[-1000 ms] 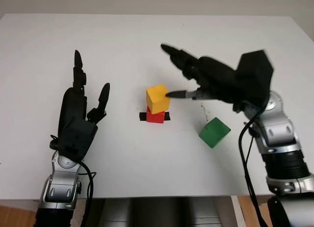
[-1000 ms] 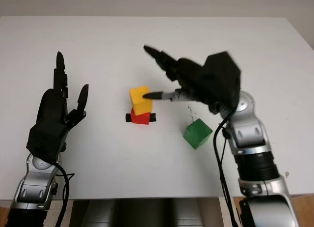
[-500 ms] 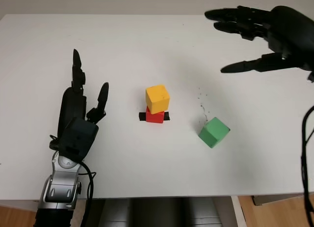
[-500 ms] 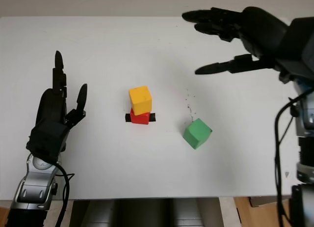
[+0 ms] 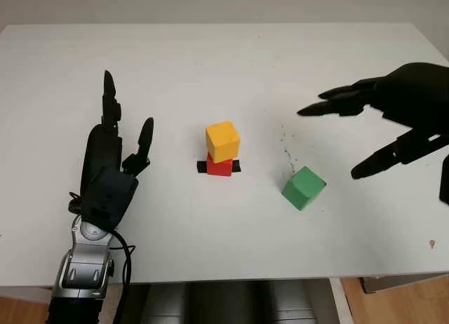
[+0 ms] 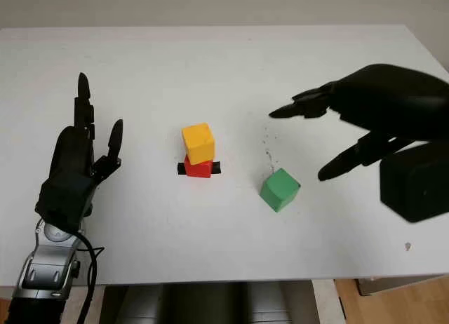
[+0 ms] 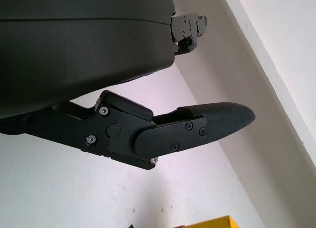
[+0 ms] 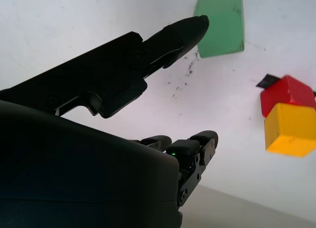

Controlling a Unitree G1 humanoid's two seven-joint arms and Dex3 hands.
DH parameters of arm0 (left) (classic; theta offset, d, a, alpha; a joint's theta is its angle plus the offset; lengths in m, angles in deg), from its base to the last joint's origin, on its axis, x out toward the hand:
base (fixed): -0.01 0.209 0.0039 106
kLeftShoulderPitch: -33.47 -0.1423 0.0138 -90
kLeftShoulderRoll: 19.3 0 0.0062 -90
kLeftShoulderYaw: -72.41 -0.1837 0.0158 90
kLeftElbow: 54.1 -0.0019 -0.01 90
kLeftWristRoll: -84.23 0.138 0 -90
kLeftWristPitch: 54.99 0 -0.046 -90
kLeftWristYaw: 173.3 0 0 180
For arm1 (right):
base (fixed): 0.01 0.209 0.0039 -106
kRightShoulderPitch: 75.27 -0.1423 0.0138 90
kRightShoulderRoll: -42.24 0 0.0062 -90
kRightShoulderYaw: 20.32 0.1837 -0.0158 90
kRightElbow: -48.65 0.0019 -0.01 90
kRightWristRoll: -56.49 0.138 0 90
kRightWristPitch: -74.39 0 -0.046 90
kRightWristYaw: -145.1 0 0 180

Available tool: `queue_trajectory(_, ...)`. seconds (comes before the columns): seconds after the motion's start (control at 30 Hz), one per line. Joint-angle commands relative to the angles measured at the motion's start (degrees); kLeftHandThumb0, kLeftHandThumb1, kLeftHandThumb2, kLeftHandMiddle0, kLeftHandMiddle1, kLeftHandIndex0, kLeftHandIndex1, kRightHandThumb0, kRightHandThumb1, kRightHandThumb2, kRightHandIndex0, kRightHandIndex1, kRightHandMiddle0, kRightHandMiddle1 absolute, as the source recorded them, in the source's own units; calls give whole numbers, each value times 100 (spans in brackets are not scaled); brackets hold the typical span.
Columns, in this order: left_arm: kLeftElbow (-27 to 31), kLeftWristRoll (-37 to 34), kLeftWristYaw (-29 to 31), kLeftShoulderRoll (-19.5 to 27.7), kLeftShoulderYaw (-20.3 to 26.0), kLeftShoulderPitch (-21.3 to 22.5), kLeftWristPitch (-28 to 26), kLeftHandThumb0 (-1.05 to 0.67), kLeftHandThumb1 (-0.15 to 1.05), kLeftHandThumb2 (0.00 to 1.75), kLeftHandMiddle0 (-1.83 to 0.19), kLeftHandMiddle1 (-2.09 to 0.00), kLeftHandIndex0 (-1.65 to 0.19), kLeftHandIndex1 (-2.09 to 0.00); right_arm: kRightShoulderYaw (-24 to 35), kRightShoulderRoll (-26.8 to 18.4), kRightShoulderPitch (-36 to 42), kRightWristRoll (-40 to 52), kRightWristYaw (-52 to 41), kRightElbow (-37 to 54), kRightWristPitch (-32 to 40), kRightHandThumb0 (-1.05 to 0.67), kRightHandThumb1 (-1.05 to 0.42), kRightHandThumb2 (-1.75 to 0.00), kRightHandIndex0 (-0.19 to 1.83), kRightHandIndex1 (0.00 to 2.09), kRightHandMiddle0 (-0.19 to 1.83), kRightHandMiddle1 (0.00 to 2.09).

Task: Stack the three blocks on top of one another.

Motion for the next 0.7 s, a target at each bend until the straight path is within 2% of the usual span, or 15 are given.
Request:
queue_trajectory(0.0,82,47,-37,64,46,19,32,-77,105,66,19,0,19,0,-84,-27,84,-129,78,215,-80,-70,-83,-6,35,4,46,6)
queue_trajectory(0.27,90,23,-12,118,68,2,48,-78,105,68,19,0,19,0,-579,407,79,-678,890,-426,-986,-68,-83,-6,34,5,47,6)
queue_trajectory(0.67,168,-14,69,201,96,-84,65,-76,105,68,19,0,19,0,-1141,686,-284,-1339,1560,-1316,-1473,-64,-84,-5,39,7,54,9)
